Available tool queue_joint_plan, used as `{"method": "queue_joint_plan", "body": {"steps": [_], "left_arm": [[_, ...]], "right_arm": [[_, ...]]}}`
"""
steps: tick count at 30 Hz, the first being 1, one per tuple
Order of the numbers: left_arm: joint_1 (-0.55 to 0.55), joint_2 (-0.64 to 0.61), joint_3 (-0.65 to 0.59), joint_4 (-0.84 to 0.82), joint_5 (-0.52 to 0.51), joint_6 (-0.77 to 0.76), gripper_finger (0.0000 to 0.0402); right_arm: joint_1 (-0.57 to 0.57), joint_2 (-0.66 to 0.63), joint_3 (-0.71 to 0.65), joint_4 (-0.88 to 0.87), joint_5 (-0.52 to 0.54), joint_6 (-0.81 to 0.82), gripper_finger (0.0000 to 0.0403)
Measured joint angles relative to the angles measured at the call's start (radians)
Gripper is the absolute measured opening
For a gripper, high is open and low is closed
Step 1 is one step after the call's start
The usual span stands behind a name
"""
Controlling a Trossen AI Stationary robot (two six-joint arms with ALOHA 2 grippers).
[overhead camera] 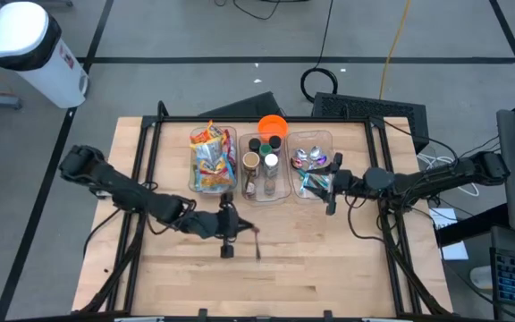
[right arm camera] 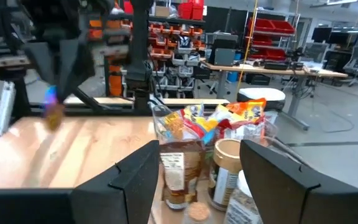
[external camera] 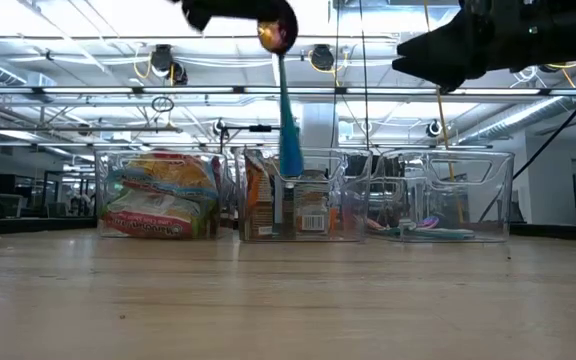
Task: Pick & Place Food Item
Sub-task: Put the purple spoon into the right transparent bin
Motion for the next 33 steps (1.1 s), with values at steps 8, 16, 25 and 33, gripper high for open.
{"method": "queue_joint_plan", "body": {"steps": [8,16,25,33], "left_arm": [[0.012,0.014,0.246,-0.16,-0.128,0.215,0.0005],[0.025,0.015,0.267,-0.122,-0.326,0.279,0.0004],[0.01,0.019,0.267,-0.128,-0.339,0.253,0.0003],[0.01,0.021,0.267,-0.147,-0.365,0.245,0.0004]], "right_arm": [[0.072,0.026,0.0,0.028,0.0,0.049,0.0215],[0.174,0.268,0.124,0.082,0.0,0.046,0.0225],[0.144,0.584,0.335,0.07,-0.001,0.015,0.0243],[0.14,0.646,0.382,0.058,-0.001,0.025,0.019]]}}
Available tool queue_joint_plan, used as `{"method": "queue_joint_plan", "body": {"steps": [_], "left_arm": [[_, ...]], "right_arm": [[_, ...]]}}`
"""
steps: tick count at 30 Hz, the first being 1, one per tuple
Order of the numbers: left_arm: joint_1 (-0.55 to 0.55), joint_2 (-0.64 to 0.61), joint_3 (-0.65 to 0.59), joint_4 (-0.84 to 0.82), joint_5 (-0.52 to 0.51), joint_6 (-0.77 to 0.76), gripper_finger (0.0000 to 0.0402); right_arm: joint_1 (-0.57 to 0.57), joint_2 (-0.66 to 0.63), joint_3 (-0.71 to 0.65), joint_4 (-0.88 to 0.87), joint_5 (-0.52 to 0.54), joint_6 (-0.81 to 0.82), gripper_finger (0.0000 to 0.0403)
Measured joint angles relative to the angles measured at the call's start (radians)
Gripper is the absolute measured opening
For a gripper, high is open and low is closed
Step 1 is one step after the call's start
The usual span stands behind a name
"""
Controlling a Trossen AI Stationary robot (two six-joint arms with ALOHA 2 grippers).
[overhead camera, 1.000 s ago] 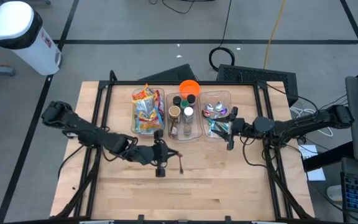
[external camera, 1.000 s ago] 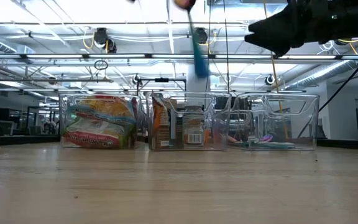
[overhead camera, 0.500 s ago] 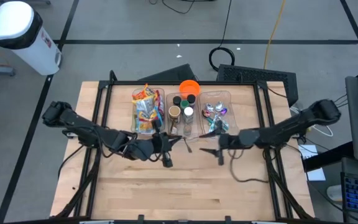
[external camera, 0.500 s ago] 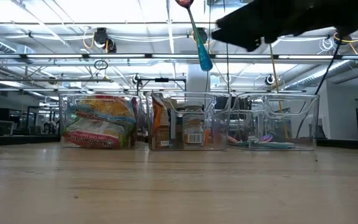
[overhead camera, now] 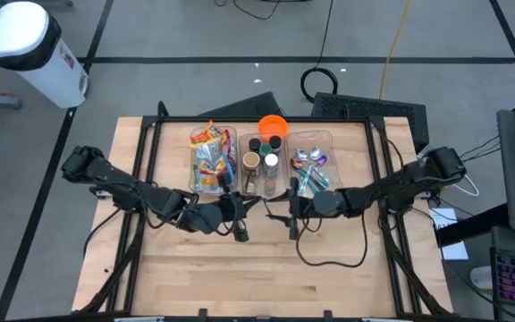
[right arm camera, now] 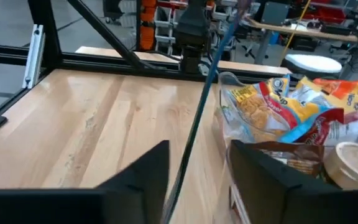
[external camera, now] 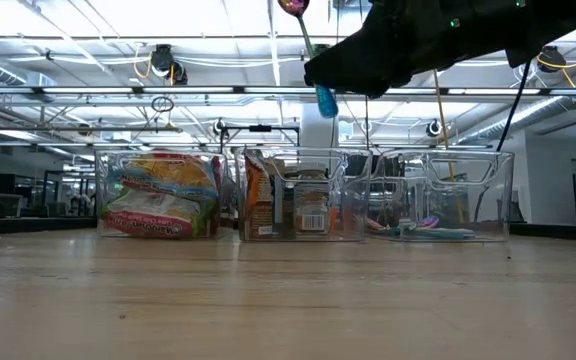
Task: Pick & Place Food Item
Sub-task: Put the purple spoon into the right transparent bin
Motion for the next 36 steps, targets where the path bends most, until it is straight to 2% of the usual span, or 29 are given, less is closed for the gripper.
{"method": "queue_joint_plan", "body": {"steps": [4,8,11,15,19,21,24,27,32,36], "left_arm": [[0.0,0.0,0.0,0.018,-0.017,-0.002,0.0005],[0.0,0.0,0.0,0.019,-0.016,-0.007,0.0005],[0.0,0.0,0.0,0.02,-0.017,-0.01,0.0008],[0.0,-0.002,0.0,0.072,0.034,-0.006,0.0011],[-0.005,-0.023,-0.015,0.142,0.181,0.077,0.0017],[-0.006,-0.04,-0.045,0.187,0.219,0.095,0.0025],[0.001,-0.078,-0.112,0.248,0.219,0.094,0.0039],[0.022,-0.135,-0.2,0.368,0.27,0.087,0.0052],[0.063,-0.219,-0.352,0.564,0.443,0.078,0.0061],[0.1,-0.23,-0.421,0.684,0.646,0.093,0.0062]], "right_arm": [[-0.008,0.0,0.0,-0.012,-0.009,0.036,0.0127],[-0.029,0.0,0.0,-0.016,-0.106,0.039,0.0052],[-0.036,-0.001,0.0,-0.02,-0.125,0.027,0.001],[-0.035,-0.027,-0.001,-0.035,-0.12,-0.003,0.0006],[-0.025,-0.095,-0.002,-0.106,-0.11,-0.009,0.0003],[-0.011,-0.138,-0.019,-0.126,-0.078,-0.025,0.0002],[0.014,-0.201,-0.065,-0.122,0.0,-0.047,0.0002],[0.03,-0.277,-0.117,-0.117,0.068,-0.053,0.0001],[0.034,-0.377,-0.192,-0.041,0.091,-0.055,0.0001],[0.034,-0.4,-0.247,0.087,0.069,-0.07,0.0001]]}}
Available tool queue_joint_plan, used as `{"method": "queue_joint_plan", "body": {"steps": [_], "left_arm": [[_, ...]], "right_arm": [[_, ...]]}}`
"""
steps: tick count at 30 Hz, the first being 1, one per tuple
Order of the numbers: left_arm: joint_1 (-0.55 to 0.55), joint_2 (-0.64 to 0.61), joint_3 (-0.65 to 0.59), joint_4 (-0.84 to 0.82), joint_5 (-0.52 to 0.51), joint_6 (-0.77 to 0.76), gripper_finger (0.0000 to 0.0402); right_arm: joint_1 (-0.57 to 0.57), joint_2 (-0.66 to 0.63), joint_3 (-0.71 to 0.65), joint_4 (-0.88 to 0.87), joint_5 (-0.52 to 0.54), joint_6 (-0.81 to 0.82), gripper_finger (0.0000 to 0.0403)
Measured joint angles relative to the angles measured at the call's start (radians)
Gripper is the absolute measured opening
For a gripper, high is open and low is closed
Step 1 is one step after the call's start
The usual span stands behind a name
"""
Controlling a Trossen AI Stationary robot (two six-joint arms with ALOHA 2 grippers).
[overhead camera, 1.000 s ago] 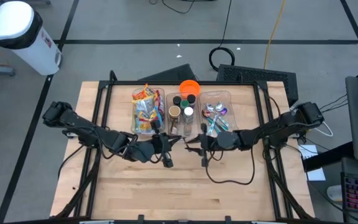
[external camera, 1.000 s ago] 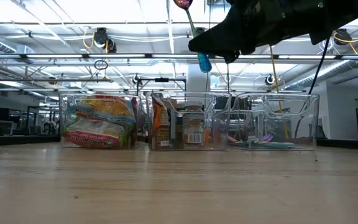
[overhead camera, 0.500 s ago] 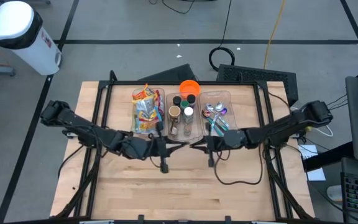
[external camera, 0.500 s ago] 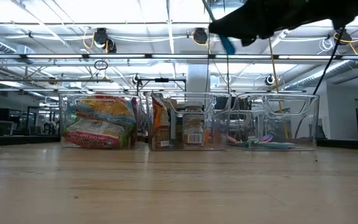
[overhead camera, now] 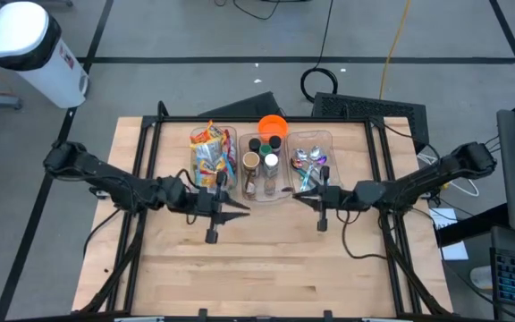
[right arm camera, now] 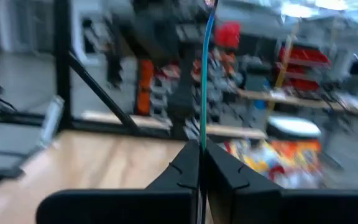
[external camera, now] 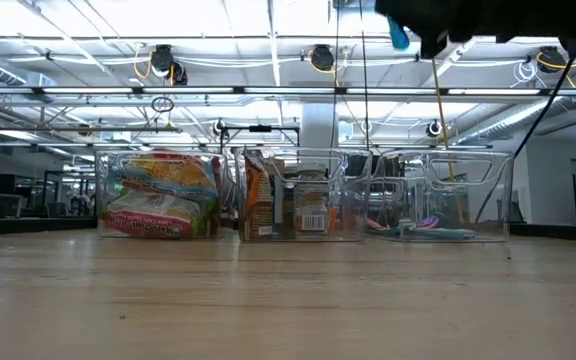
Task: Pick & Place Food Item
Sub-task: Put the purple spoon into the right transparent bin
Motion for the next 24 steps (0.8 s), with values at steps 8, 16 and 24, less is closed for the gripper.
{"method": "queue_joint_plan", "body": {"steps": [8,16,24], "left_arm": [[0.052,0.157,0.008,0.164,0.02,0.014,0.0103],[0.103,0.366,0.09,0.305,0.022,0.015,0.0245],[0.133,0.516,0.237,0.3,0.019,-0.02,0.029]], "right_arm": [[0.001,0.094,-0.022,0.238,-0.126,-0.028,0.0001],[0.0,0.205,-0.014,0.373,-0.144,-0.076,0.0],[0.0,0.291,0.029,0.39,-0.144,-0.081,0.0]]}}
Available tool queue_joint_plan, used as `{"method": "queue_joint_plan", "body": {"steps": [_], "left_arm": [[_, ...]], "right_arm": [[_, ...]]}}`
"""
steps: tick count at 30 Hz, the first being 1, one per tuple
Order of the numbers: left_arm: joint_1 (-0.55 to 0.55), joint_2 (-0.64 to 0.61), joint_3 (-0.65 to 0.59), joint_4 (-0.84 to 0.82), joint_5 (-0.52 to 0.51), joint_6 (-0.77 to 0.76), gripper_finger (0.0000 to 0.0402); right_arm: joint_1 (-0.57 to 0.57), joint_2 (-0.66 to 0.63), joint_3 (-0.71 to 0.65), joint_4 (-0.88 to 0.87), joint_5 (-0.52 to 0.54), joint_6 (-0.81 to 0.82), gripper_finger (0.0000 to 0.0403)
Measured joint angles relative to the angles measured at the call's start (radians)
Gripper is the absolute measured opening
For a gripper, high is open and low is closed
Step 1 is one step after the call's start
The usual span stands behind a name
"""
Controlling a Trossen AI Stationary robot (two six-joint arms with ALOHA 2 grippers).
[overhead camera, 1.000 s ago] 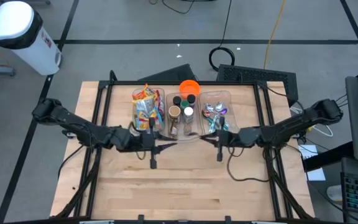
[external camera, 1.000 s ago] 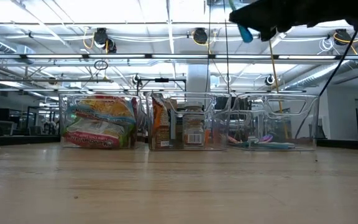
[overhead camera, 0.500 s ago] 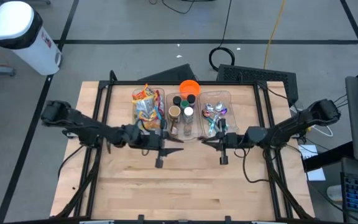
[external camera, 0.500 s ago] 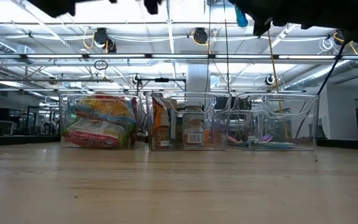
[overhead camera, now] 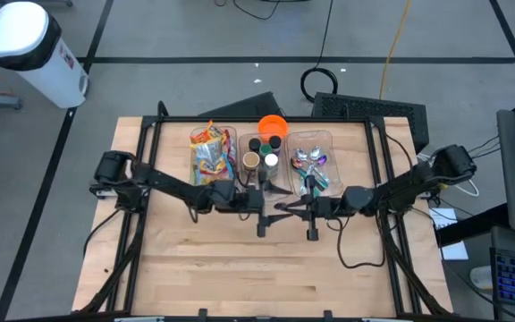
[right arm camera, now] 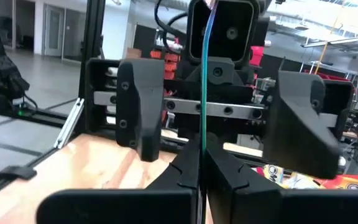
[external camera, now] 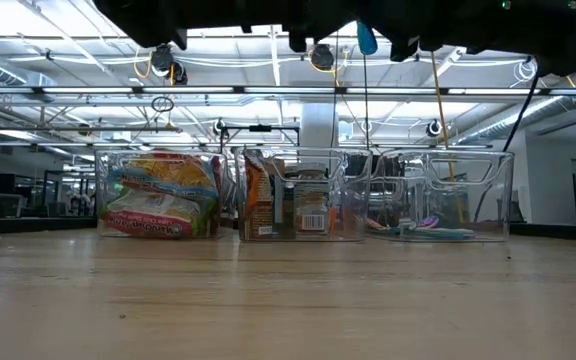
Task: Pick & Place Food Item
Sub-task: Put the purple spoon into the right transparent bin
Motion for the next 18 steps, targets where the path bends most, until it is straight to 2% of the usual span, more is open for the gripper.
{"method": "queue_joint_plan", "body": {"steps": [3,7,13,18], "left_arm": [[-0.001,0.023,0.023,-0.006,0.001,-0.003,0.0277],[-0.006,0.023,0.028,-0.021,0.003,0.018,0.0238],[-0.01,-0.013,0.028,-0.061,0.007,0.032,0.0179],[-0.011,-0.048,0.028,-0.11,0.008,0.021,0.0154]], "right_arm": [[0.0,0.021,0.011,-0.005,0.0,-0.02,0.0],[0.0,0.018,0.015,-0.005,0.0,-0.03,0.0],[0.01,-0.008,0.015,-0.005,0.003,-0.048,0.0],[0.031,-0.009,0.015,-0.005,0.04,-0.085,0.0]]}}
